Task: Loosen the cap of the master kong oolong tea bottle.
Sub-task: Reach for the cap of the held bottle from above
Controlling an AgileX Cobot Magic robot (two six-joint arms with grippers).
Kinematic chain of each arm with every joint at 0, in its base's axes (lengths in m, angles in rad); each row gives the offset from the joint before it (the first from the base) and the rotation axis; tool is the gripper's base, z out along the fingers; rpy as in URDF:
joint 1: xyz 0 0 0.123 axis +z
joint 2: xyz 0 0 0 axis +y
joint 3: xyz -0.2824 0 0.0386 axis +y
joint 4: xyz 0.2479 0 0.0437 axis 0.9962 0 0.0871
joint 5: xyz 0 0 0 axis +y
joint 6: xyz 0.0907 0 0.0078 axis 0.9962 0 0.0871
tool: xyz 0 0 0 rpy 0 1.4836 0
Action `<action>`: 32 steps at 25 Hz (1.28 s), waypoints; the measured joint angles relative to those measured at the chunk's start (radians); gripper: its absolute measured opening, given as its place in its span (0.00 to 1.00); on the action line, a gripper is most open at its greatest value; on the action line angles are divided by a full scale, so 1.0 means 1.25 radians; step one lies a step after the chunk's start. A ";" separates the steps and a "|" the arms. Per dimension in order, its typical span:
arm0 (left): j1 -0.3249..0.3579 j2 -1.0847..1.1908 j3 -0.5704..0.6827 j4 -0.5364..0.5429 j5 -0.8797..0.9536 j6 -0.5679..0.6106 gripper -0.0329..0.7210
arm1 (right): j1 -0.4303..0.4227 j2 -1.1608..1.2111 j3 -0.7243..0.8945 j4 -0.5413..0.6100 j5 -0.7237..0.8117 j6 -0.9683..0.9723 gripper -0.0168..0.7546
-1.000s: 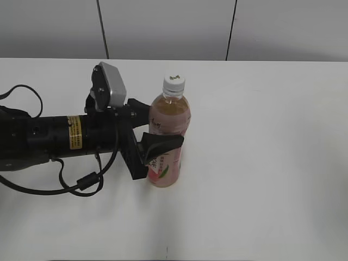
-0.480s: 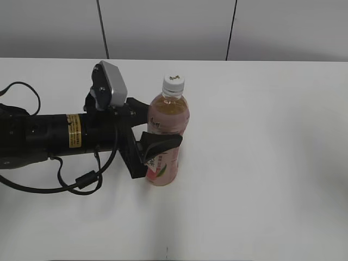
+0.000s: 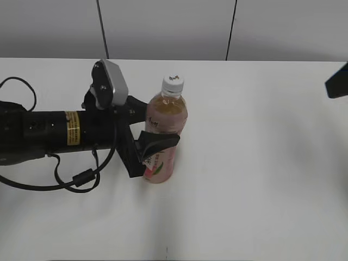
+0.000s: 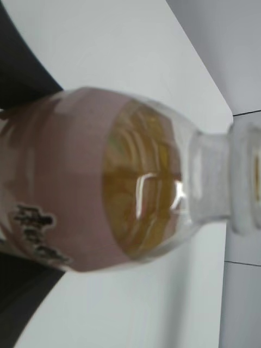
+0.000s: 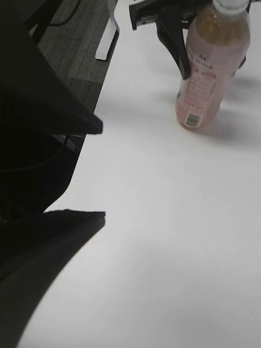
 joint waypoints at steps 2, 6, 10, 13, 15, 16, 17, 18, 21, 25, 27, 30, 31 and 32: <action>0.000 -0.014 0.000 0.002 0.025 0.002 0.60 | 0.060 0.027 -0.026 -0.004 -0.013 0.028 0.47; 0.000 -0.040 0.000 0.013 0.076 0.005 0.60 | 0.201 0.104 -0.092 -0.037 -0.043 0.103 0.47; -0.001 -0.057 0.000 0.032 0.108 0.005 0.60 | 0.301 0.202 -0.174 -0.045 -0.047 0.175 0.47; -0.007 -0.067 0.001 0.039 0.129 0.005 0.60 | 0.347 0.270 -0.244 -0.046 -0.047 0.227 0.47; -0.015 -0.075 0.001 0.042 0.148 0.005 0.60 | 0.369 0.309 -0.289 -0.046 -0.047 0.258 0.47; -0.019 -0.078 0.001 0.043 0.156 0.005 0.60 | 0.375 0.323 -0.313 -0.046 -0.044 0.264 0.47; -0.024 -0.079 0.001 0.043 0.162 0.005 0.60 | 0.380 0.339 -0.334 -0.046 -0.040 0.272 0.47; -0.029 -0.080 0.001 0.043 0.166 0.006 0.60 | 0.383 0.353 -0.350 -0.046 -0.034 0.281 0.47; -0.040 -0.080 0.001 0.040 0.172 0.009 0.60 | 0.388 0.384 -0.388 -0.046 -0.014 0.315 0.47; -0.046 -0.080 0.001 0.039 0.173 0.011 0.60 | 0.388 0.420 -0.398 -0.047 -0.005 0.356 0.48; -0.046 -0.080 0.001 0.035 0.174 0.011 0.60 | 0.388 0.437 -0.399 -0.047 -0.002 0.371 0.48; -0.046 -0.081 0.001 0.033 0.176 0.011 0.60 | 0.388 0.457 -0.400 -0.041 0.001 0.384 0.48; -0.046 -0.081 0.001 0.031 0.177 0.011 0.60 | 0.388 0.457 -0.402 -0.042 0.001 0.386 0.48; -0.046 -0.081 0.001 0.031 0.178 0.011 0.60 | 0.389 0.458 -0.403 -0.040 0.001 0.388 0.49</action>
